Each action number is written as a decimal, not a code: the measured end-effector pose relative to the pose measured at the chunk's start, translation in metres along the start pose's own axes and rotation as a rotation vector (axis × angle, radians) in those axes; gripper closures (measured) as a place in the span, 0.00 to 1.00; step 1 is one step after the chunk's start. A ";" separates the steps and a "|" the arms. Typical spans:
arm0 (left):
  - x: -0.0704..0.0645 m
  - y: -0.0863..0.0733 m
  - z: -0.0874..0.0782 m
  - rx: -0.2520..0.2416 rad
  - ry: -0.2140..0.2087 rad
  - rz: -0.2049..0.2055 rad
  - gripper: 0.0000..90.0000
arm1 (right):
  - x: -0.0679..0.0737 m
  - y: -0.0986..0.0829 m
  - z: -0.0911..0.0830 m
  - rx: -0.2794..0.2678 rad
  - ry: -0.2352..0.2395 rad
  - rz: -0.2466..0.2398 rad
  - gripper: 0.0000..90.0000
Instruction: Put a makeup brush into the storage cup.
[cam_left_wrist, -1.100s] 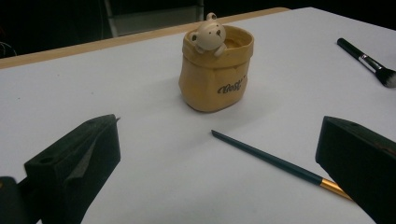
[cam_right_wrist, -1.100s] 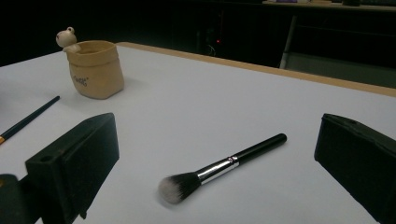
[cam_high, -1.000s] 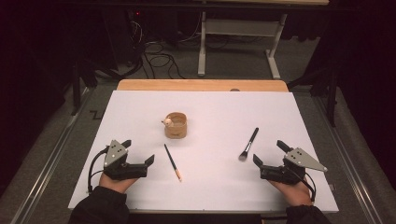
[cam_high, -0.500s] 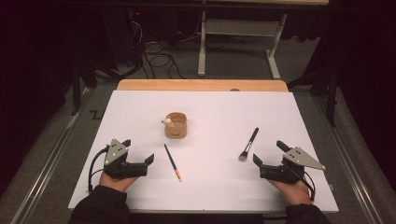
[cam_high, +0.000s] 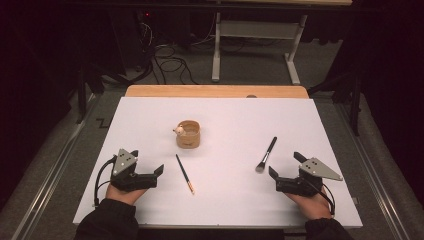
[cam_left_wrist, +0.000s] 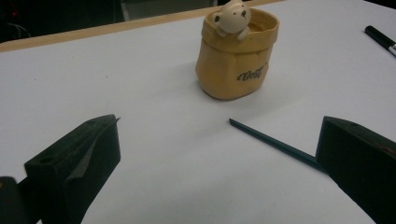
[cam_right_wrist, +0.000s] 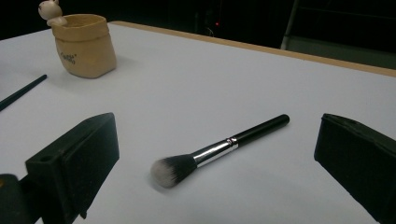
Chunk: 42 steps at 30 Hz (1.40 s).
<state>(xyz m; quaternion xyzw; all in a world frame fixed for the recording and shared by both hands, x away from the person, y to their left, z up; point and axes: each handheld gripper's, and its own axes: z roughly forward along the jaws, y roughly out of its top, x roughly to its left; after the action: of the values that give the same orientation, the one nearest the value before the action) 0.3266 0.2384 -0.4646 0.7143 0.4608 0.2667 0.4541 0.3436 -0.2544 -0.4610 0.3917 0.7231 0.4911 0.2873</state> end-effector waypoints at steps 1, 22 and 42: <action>0.001 0.000 0.001 0.010 0.011 -0.004 0.01 | -0.001 -0.001 0.001 0.001 0.000 0.004 0.00; 0.015 -0.011 0.008 0.153 0.072 -0.081 0.01 | -0.004 -0.001 0.004 0.029 -0.024 0.020 0.00; 0.017 -0.015 0.017 0.271 0.058 -0.112 0.01 | -0.005 -0.004 0.008 0.048 -0.025 0.018 0.00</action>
<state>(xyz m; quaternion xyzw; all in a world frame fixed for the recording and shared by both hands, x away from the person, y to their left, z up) 0.3413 0.2493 -0.4864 0.7341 0.5448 0.1969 0.3542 0.3516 -0.2550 -0.4674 0.4108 0.7275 0.4714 0.2824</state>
